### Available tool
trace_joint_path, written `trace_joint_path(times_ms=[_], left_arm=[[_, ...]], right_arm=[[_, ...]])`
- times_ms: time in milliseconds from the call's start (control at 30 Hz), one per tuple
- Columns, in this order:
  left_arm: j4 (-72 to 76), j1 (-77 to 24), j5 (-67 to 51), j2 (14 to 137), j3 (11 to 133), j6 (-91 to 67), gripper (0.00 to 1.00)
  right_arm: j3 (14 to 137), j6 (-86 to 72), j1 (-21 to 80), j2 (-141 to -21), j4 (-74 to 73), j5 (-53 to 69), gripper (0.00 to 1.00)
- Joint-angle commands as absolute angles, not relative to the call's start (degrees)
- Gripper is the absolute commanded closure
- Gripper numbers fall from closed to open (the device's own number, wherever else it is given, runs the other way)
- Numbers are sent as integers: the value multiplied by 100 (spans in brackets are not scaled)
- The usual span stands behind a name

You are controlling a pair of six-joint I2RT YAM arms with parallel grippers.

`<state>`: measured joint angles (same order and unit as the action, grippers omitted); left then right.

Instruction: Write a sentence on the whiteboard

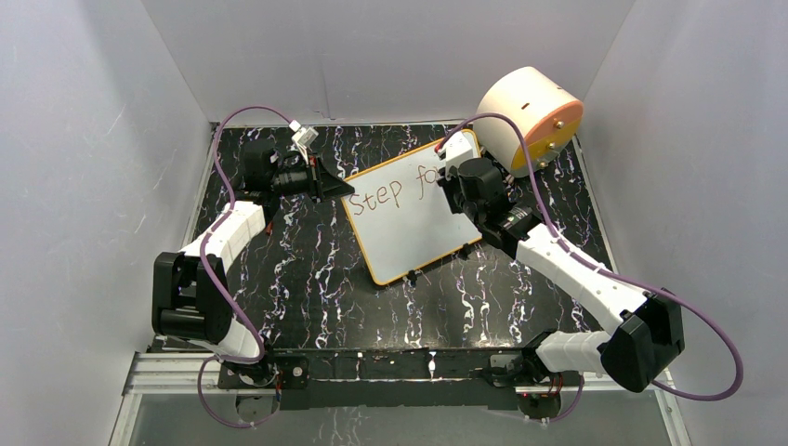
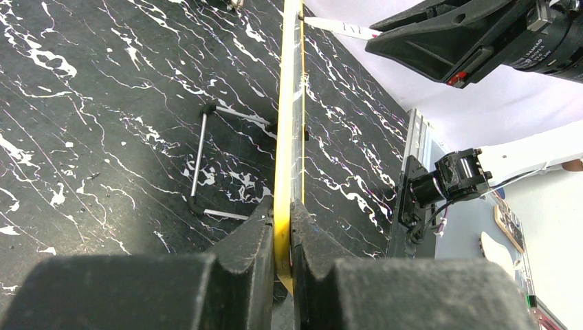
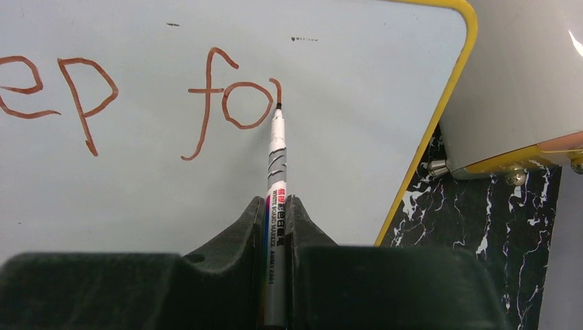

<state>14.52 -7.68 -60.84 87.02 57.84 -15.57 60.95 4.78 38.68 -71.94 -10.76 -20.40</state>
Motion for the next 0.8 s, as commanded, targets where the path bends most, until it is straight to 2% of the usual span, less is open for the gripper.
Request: trace_joint_path(times_ms=[0, 767], left_arm=[[650, -949, -5634, 9079, 5571, -1134, 100], [616, -949, -5638, 9088, 5578, -1102, 100]], right_arm=[[6015, 392, 3841, -7061, -1259, -1959, 100], [6079, 498, 3845, -7116, -767, -2010, 100]])
